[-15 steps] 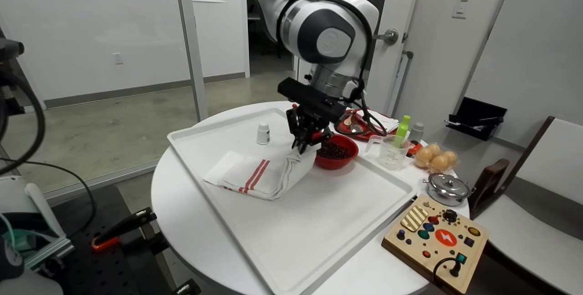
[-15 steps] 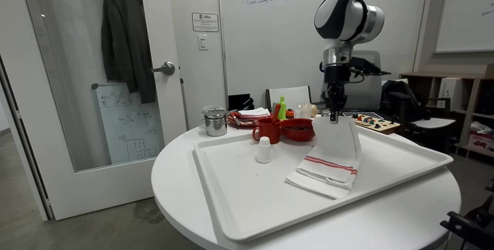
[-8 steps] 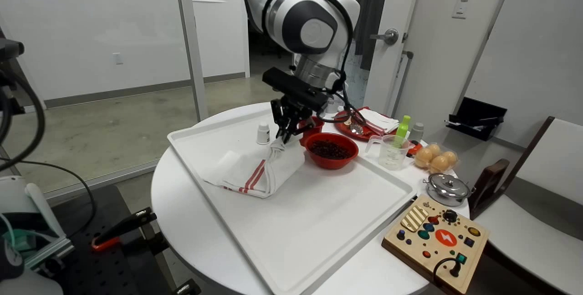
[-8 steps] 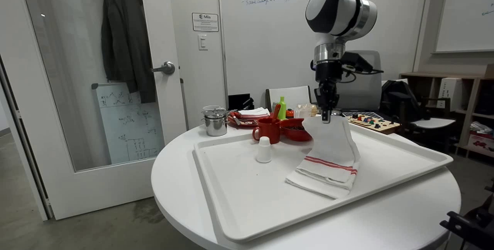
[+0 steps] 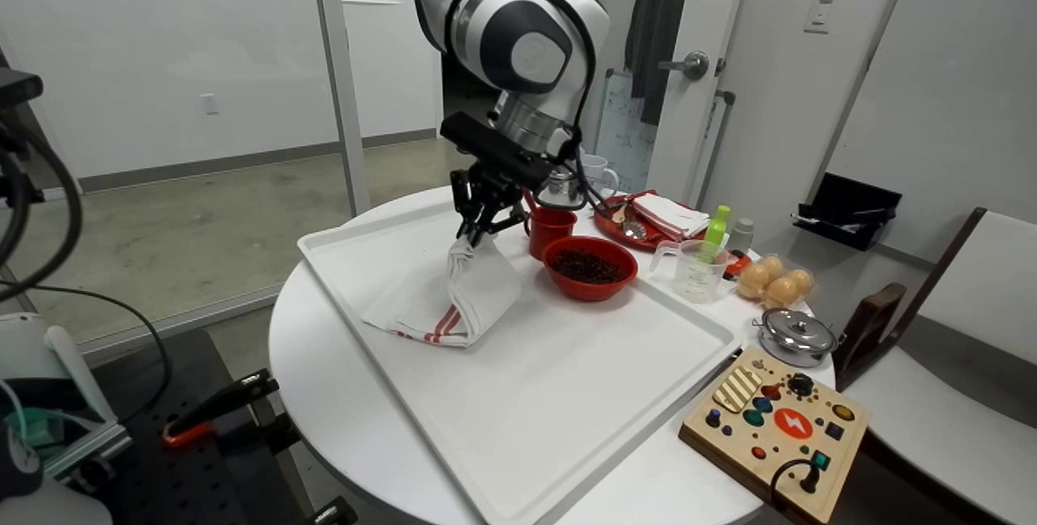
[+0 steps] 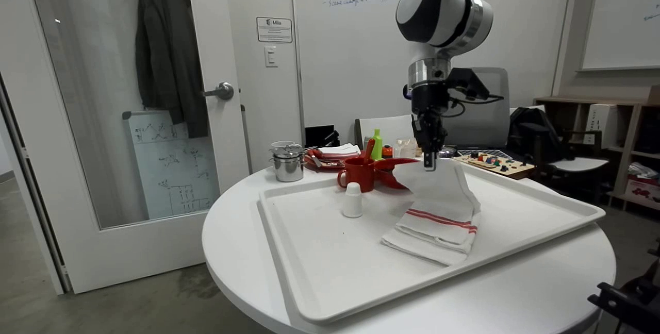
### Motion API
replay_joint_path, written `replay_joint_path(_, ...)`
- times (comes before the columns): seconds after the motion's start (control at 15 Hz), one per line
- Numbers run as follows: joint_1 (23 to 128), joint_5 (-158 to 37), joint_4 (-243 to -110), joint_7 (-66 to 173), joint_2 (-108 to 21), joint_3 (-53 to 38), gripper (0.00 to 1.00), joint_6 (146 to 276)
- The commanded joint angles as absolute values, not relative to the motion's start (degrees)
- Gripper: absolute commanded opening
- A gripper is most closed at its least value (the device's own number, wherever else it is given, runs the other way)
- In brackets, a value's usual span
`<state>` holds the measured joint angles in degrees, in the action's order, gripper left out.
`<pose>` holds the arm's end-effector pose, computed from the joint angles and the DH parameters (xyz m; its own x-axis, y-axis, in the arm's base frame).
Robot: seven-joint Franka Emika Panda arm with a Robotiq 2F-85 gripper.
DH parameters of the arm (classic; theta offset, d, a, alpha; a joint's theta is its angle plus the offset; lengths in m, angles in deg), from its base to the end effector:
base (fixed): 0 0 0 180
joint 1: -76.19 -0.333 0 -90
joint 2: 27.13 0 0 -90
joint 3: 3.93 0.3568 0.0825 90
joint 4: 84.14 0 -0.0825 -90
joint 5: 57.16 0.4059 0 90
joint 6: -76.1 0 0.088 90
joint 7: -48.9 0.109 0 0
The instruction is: Fold the white and red towel from right to left
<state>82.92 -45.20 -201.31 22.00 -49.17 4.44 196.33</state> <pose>0.5865 0.0254 0.2512 0.9011 0.3781 -0.2124 0.3015 -0.8982 -0.3199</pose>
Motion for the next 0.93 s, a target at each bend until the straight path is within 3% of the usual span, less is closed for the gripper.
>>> replay_joint_path(0.0,81.7,-43.4,-203.2,19.6,-47.0,5.2,0.09,193.2)
replay_joint_path(0.87,79.0,-38.5,-210.4,16.5,-44.1,7.2,0.09,194.5)
